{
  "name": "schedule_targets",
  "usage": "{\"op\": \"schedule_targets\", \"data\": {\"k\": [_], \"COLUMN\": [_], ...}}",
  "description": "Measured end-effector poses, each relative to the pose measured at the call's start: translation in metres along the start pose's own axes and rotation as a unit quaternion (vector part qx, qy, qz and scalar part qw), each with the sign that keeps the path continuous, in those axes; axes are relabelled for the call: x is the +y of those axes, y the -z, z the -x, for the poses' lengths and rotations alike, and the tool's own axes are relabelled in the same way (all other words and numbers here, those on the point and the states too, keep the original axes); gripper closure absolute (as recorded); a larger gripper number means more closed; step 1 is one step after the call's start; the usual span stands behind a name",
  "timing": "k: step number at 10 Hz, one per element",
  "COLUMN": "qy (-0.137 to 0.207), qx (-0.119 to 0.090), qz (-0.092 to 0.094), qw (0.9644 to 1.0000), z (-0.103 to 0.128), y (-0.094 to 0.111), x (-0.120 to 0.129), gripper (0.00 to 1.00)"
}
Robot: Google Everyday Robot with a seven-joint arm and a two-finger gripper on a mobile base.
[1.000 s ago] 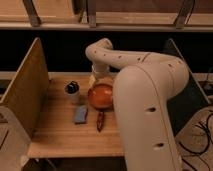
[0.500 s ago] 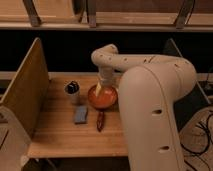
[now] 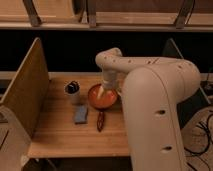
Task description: Pick up the ceramic bowl
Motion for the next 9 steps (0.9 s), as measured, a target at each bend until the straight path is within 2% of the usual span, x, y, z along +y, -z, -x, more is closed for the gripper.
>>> {"op": "schedule_targets", "data": {"k": [2,3,4,5,6,7,9], "qy": [-0.011,-0.034,-0.067,-0.106,-0.126,-0.136,-0.134], "qx": [-0.004,-0.011,-0.020,-0.032,-0.037,-0.040,-0.040], "qz": [0.003,0.010,0.015,0.020,0.023,0.025,0.025], "qw": [0.9999,0.9993,0.9975,0.9936,0.9910,0.9895,0.9898], "z": [0.003,0.007,0.013,0.019,0.021,0.023,0.024], "y": [0.000,0.000,0.000,0.000,0.001,0.001,0.001], "x": [-0.001,-0.001,-0.006,-0.013,-0.017,-0.019,-0.016], "gripper": [0.20,0.20,0.20,0.20,0.20,0.20,0.20]}}
